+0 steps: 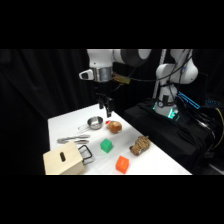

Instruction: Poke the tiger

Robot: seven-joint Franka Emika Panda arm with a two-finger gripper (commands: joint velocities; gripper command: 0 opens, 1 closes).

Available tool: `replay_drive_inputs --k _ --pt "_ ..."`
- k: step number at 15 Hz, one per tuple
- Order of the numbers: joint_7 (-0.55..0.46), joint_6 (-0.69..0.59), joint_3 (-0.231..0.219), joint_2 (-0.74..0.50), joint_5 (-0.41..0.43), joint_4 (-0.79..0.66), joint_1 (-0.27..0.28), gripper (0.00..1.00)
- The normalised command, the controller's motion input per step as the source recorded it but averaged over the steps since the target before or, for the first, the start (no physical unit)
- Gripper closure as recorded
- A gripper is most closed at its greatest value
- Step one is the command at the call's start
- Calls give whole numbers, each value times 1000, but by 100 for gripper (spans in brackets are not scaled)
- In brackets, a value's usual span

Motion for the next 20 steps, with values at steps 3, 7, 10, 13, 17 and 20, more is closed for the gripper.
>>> replay_drive_inputs --k 3,7,10,13,17,20 --pt "10 18 26 -42 15 -40 -3 0" --pt "87 98 63 -276 7 -306 44 0" --pt "121 155 85 -408 37 -460 78 0" --pt "166 222 90 -412 47 -461 86 32" --pt "139 301 83 -283 53 -376 70 67" --pt "132 424 70 -114 20 -340 51 93"
